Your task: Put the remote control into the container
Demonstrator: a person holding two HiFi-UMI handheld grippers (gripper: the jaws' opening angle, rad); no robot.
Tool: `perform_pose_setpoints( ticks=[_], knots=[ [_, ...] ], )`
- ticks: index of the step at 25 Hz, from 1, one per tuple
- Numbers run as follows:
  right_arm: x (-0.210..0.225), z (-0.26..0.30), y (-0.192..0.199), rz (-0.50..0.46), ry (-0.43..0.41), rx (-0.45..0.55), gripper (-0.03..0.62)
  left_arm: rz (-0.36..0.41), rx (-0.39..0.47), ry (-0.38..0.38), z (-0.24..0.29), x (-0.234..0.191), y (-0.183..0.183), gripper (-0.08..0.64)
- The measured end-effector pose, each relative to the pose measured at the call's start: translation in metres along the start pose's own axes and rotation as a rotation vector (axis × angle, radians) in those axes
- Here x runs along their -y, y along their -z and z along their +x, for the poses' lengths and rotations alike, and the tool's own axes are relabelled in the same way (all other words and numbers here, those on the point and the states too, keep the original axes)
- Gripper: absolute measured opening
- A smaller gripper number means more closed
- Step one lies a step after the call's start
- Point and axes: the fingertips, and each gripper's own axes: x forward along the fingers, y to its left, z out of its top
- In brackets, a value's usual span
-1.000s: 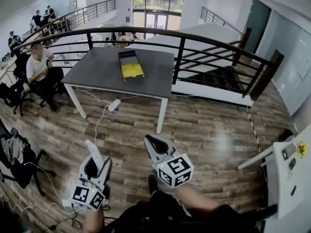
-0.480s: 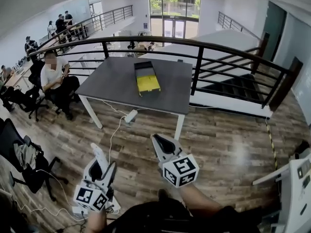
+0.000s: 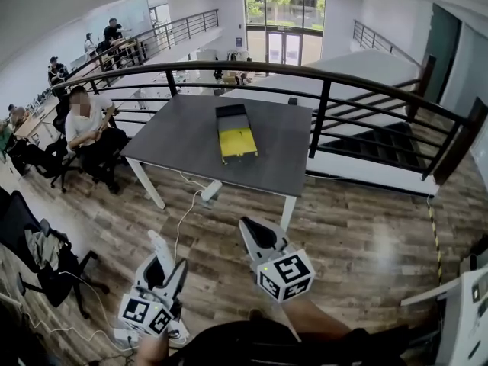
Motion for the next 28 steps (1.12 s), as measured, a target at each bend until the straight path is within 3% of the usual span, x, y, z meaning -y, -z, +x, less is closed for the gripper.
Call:
perform_pose_setpoints(
  ticks=[5,11,18,22,28],
  knots=[
    [0.027,0.012,0.005,0.014,-0.048,-0.051,0.002,-0.006,-0.011,0.001,0.038,0.002,-0.002,0.244],
    [0.068,0.009,0.010,0.014,-0.033,-0.064,0.002,-0.011,-0.019,0.009,0.072,0.012,0.000,0.244],
    [0.075,0.019,0.015,0.054,-0.069,-0.067,0.002,-0.003,-0.040,0.024,0.102,0.013,0.001,0.244],
    [0.081,0.030,0.021,0.079,-0.058,-0.078,0.002,0.005,-0.031,0.032,0.114,0.004,-0.001,0.244],
    [0.086,0.060,0.018,0.038,-0.001,-0.083,0.003,-0.020,-0.002,0.061,0.130,-0.031,-0.002,0.244]
  ],
)
